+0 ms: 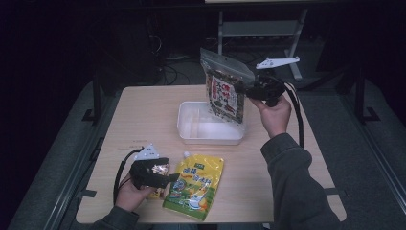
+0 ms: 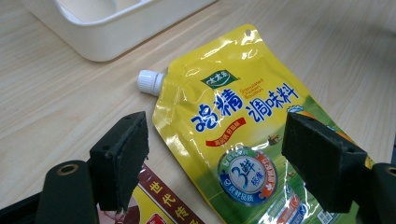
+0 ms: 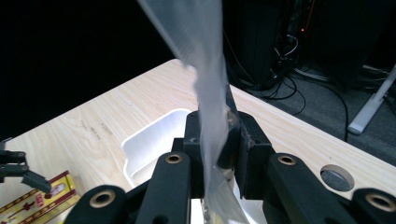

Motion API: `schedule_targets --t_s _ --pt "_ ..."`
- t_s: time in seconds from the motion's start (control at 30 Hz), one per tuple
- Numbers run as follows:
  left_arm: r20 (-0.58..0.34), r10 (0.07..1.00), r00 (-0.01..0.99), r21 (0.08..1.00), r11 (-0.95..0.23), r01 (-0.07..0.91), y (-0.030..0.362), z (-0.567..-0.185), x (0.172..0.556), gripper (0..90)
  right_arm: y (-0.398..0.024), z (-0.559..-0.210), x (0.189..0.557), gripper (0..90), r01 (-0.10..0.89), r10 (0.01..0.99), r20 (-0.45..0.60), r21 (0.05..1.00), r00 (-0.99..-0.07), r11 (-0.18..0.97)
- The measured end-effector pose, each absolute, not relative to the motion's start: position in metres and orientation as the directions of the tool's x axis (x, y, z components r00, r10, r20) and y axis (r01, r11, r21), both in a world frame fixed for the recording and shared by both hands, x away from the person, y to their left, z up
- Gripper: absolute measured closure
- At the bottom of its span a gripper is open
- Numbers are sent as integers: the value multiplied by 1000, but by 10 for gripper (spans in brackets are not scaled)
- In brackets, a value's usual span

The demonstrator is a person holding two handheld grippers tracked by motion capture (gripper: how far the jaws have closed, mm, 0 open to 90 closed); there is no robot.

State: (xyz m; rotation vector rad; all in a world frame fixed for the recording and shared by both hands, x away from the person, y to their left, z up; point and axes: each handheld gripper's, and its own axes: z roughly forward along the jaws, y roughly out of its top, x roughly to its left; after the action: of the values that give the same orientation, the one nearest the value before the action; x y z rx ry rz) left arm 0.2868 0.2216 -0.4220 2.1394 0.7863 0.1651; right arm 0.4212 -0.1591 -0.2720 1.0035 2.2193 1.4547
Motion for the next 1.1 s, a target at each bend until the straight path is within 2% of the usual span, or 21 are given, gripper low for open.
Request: schedule_targets --t_s 0.6,1.1 --pt "-158 592 790 750 -449 486 225 -423 287 225 -148 -290 433 765 395 705 146 896 -693 202" --pt "-165 600 783 748 -441 496 229 -424 288 225 -142 -324 444 764 403 697 168 896 -697 187"
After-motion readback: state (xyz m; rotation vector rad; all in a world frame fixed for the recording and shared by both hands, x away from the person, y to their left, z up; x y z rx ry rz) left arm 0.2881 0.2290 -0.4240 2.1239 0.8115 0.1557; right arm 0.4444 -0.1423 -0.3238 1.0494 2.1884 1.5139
